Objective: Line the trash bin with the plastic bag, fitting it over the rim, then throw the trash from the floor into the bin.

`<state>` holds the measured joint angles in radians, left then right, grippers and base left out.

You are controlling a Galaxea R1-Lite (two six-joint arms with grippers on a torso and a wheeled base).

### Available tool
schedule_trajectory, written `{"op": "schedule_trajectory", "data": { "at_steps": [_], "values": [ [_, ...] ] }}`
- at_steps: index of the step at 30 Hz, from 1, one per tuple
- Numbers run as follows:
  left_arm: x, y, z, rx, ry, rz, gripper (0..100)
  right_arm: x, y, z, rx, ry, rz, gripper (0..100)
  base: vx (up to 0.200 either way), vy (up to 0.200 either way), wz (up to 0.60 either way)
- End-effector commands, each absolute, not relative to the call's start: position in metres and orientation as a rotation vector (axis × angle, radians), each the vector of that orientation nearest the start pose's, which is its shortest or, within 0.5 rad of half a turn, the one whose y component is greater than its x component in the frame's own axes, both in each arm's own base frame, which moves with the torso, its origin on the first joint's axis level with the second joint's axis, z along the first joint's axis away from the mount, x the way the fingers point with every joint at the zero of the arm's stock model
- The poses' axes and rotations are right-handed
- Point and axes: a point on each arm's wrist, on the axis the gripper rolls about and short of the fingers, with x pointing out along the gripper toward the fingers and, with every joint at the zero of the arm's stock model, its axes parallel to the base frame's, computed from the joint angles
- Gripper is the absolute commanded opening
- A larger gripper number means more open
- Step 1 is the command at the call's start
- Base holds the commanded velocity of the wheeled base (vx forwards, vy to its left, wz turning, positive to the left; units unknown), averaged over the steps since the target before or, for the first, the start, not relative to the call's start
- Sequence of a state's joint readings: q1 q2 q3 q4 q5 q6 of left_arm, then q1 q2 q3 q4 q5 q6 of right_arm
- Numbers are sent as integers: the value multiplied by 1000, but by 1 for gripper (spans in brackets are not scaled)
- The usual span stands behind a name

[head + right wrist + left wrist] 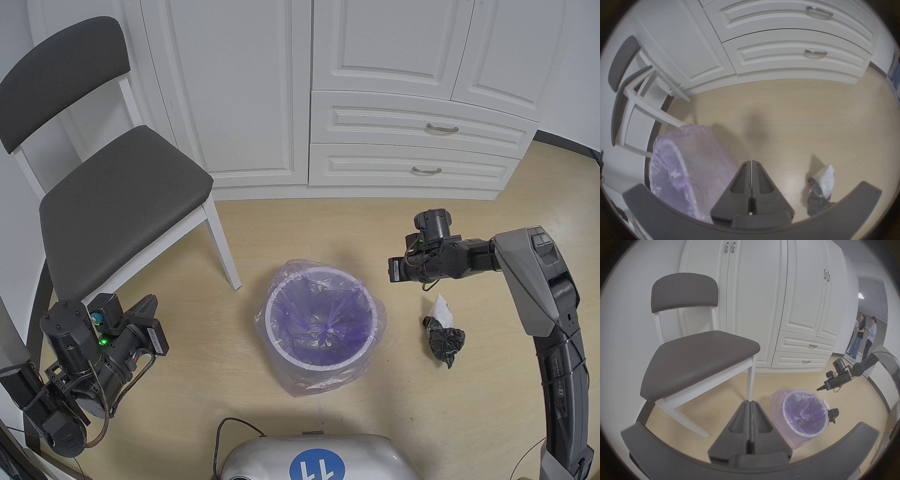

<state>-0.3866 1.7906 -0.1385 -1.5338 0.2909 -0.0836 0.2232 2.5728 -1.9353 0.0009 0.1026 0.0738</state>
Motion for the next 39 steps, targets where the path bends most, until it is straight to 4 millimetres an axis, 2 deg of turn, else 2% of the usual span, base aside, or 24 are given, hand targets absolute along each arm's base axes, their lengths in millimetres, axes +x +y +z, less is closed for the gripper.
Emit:
{"op": "schedule_trajectory", "data": {
  "at_steps": [1, 3, 5, 8, 11, 19, 39],
  "values": [
    [213, -80, 101, -44, 114, -90, 0, 461, 63, 69, -137, 757, 436, 0, 0, 0, 0],
    [212, -80, 101, -44, 114, -93, 0, 447, 59, 65, -187, 762, 568, 0, 0, 0, 0],
    [212, -80, 101, -44, 114, -95, 0, 438, 62, 64, -208, 770, 619, 0, 0, 0, 0],
    [211, -80, 102, -45, 111, -97, 0, 421, 79, 61, -219, 803, 671, 0, 0, 0, 0],
    [211, -82, 104, -40, 98, -104, 0, 417, 89, 57, -221, 817, 694, 0, 0, 0, 0],
    [208, -82, 106, -41, 95, -110, 0, 426, 113, 37, -123, 799, 675, 0, 0, 0, 0],
    [208, -82, 108, -45, 86, -109, 0, 463, 127, -12, 40, 828, 604, 0, 0, 0, 0]
  ]
}}
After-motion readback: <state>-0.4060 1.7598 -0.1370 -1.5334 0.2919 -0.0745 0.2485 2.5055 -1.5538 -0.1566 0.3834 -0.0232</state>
